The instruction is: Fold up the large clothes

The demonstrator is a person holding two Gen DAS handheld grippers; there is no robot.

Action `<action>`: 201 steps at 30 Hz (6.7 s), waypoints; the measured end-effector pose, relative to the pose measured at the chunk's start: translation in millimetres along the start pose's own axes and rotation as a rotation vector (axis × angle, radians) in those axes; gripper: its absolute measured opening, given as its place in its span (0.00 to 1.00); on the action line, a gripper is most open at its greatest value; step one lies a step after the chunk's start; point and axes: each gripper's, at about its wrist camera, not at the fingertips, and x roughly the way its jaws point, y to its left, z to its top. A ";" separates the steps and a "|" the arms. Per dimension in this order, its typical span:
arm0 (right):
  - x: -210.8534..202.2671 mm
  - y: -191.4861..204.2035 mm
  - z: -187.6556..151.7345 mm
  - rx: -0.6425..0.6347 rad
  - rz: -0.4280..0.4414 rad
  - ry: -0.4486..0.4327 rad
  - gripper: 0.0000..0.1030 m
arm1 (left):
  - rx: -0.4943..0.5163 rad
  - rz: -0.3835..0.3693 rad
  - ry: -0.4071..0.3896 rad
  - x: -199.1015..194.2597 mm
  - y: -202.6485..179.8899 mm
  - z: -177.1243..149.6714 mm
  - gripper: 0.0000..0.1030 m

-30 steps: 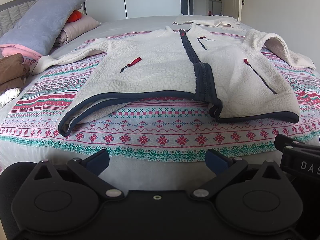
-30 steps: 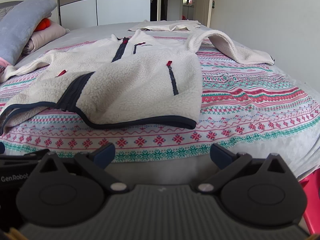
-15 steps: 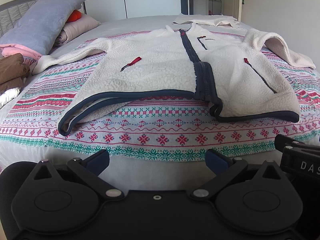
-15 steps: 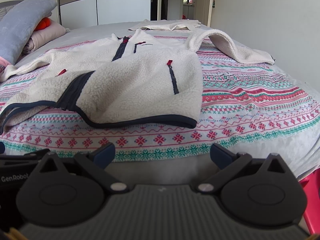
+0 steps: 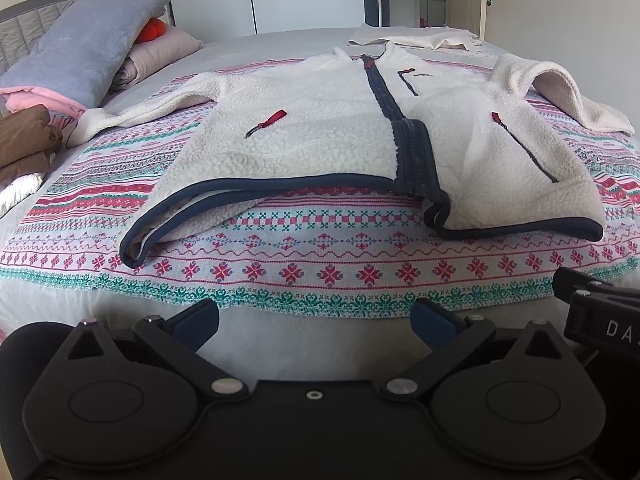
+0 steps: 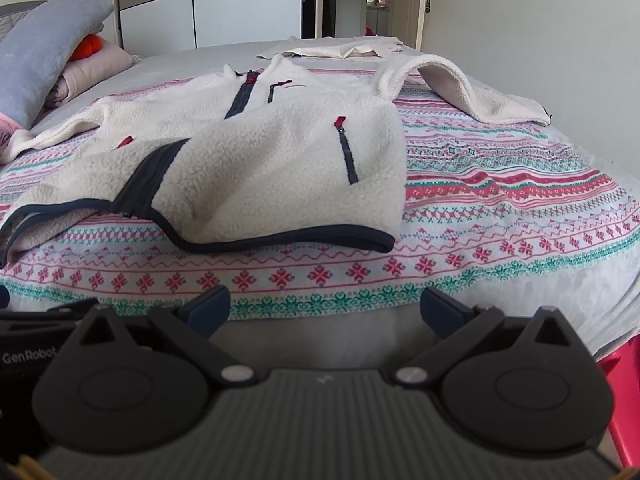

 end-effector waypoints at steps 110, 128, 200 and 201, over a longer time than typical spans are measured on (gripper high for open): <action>327.6 -443.2 282.4 0.527 -0.132 -0.184 0.08 | 0.303 -0.454 -0.156 232.8 -182.4 287.4 1.00; 334.8 -477.0 252.7 0.416 -0.502 -0.088 0.68 | 0.265 -0.616 -0.108 262.3 -208.9 266.6 1.00; 273.7 -11.1 177.1 -0.047 0.138 -0.046 1.00 | -0.284 0.295 -0.202 316.6 247.7 260.6 0.86; 273.2 -11.4 177.2 -0.047 0.140 -0.045 1.00 | -0.275 0.299 -0.137 328.8 245.2 256.8 0.86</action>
